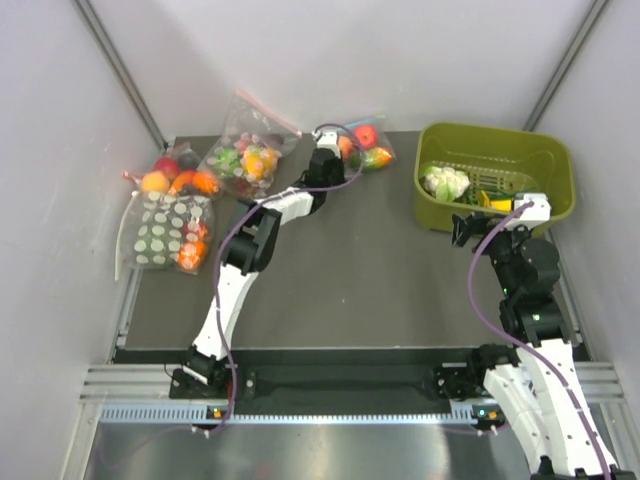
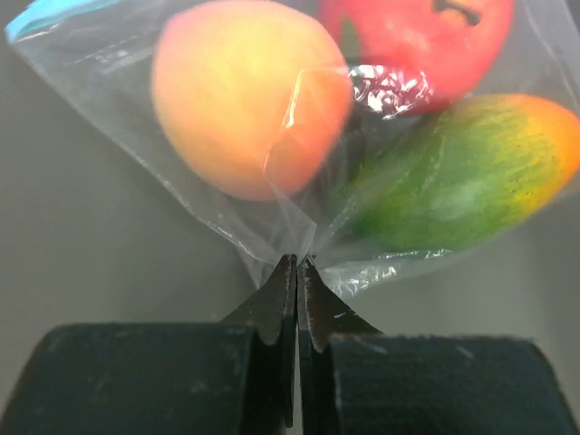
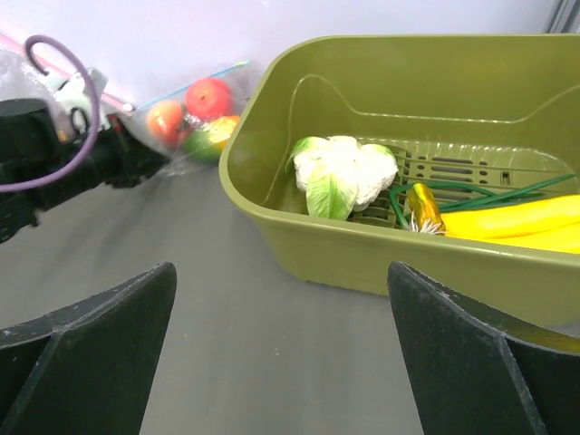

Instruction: Open the zip-top bag and remove the fake food

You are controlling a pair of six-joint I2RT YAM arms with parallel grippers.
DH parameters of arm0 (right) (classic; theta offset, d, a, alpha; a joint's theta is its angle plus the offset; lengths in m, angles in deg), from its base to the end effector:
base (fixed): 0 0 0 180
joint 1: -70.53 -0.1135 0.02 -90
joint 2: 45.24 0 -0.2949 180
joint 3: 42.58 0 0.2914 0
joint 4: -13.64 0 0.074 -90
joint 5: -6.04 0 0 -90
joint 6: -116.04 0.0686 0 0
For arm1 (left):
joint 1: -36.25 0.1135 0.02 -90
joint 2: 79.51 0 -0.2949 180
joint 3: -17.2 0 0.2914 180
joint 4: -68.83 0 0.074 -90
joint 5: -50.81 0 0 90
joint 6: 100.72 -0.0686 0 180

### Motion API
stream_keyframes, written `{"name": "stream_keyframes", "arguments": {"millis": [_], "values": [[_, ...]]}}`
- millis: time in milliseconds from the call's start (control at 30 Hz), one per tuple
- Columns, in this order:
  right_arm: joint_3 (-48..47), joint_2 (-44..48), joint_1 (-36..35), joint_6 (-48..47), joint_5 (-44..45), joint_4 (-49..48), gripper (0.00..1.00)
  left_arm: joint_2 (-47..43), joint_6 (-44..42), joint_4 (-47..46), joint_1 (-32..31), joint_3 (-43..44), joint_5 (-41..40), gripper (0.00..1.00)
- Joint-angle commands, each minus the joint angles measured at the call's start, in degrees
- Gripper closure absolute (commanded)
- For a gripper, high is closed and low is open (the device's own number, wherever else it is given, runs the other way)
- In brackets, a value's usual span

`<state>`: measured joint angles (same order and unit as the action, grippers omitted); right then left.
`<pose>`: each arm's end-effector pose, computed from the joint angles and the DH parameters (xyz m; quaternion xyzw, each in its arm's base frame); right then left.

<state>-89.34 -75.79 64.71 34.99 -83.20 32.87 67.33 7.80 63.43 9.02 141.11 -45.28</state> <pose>0.1874 0.0182 0.3372 0.0244 0.7251 0.0837 0.6831 0.5998 -0.3005 0.1184 0.0299 0.8055 -0.1900 0.5605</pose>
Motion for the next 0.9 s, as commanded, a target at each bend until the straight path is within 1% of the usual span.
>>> {"name": "stream_keyframes", "arguments": {"millis": [0,33,67,167,233,367,433,500,533,567,633,700,867], "values": [[-0.46,-0.57,0.11,-0.78,-0.14,-0.59,0.0,-11.92,1.43,-8.11,-0.9,-11.19,-0.33,1.0],[-1.07,-1.26,0.02,-0.78,-0.49,-0.5,0.0,-15.59,2.38,-11.34,-1.25,-14.35,-0.76,1.0],[-1.25,-1.53,0.02,-0.86,-2.4,-0.59,0.0,-17.37,3.09,-12.94,-1.6,-20.65,-1.38,1.0],[-2.13,-2.5,-0.33,-0.78,-4.78,-1.11,0.0,-23.52,5.2,-16.38,-3.36,-30.16,-2.43,1.0],[-3.09,-3.03,-0.5,-0.34,-7.33,-1.11,0.0,-27.9,5.29,-16.03,-5.2,-34.74,-3.31,1.0],[-4.5,-2.94,-1.2,0.71,-11.56,0.02,0.01,-35.82,2.23,-14.2,-10.46,-40.82,-7.61,1.0],[-4.59,-2.68,-1.64,1.24,-14.18,0.64,0.01,-40.38,1.69,-12.7,-11.79,-42.93,-9.82,1.0],[-4.15,-2.15,-2.34,2.12,-15.6,2.04,0.03,-43.38,3.0,-11.21,-12.68,-47.15,-10.17,1.0],[-3.98,-1.98,-2.7,2.47,-16.74,2.66,0.04,-46.44,5.01,-11.02,-12.85,-48.82,-9.91,1.0],[-3.89,-1.71,-3.22,2.74,-17.19,3.97,0.05,-47.87,5.55,-11.2,-13.46,-52.66,-9.13,1.0],[-3.54,-0.92,-5.5,2.65,-16.93,4.95,0.06,-51.81,4.43,-12.42,-14.61,-58.29,-7.37,1.0],[-3.53,-0.48,-8.92,2.39,-15.61,6.18,0.06,-54.37,3.1,-11.99,-16.45,-61.21,-6.83,1.0],[-4.68,-3.46,-16.4,2.12,-14.29,6.71,0.06,-64.3,5.29,-4.36,-17.25,-69.13,-4.02,1.0]]}}
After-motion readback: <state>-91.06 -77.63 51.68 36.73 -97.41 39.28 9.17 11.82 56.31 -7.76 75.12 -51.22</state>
